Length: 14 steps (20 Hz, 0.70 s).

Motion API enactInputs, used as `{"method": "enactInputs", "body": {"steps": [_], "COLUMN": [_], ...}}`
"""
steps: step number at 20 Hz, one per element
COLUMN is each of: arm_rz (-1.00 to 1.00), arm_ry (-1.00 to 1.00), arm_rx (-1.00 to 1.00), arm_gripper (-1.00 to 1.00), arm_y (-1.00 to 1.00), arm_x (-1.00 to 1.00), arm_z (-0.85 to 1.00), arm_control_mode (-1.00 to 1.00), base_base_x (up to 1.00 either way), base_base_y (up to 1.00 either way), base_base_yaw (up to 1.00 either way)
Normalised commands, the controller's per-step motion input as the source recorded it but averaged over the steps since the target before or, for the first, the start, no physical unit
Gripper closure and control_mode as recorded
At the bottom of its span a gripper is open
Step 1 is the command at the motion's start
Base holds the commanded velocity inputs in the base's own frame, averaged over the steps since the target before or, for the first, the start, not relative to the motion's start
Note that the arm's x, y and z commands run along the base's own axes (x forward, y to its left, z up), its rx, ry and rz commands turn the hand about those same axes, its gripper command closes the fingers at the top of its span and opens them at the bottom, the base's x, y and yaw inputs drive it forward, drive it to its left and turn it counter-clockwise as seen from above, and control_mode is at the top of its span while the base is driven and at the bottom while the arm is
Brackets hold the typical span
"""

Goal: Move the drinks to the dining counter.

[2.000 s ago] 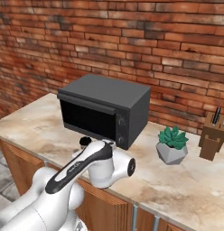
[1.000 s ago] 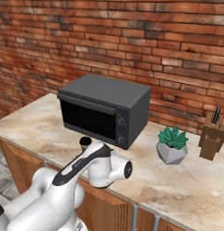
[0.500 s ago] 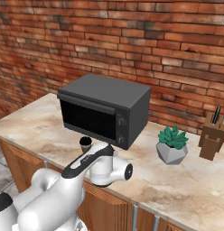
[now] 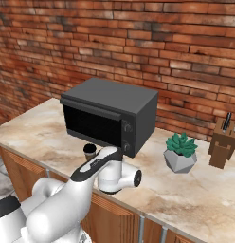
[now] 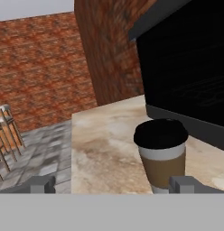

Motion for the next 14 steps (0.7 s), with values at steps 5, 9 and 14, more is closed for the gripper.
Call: {"method": "enactInputs", "body": {"steps": [5, 9, 14], "arm_rz": [0.00, 0.00, 0.00], "arm_ry": [0.00, 0.00, 0.00], "arm_rx": [0.00, 0.00, 0.00], "arm_gripper": [-1.00, -1.00, -1.00], "arm_y": [0.23, 0.37, 0.33], "arm_x": [0.00, 0.00, -0.02], "arm_z": [0.00, 0.06, 0.14], "arm_control_mode": [-1.00, -1.00, -1.00], "base_base_x": [0.00, 0.00, 0.00], "base_base_y": [0.00, 0.00, 0.00], "base_base_yaw": [0.00, 0.00, 0.00]}}
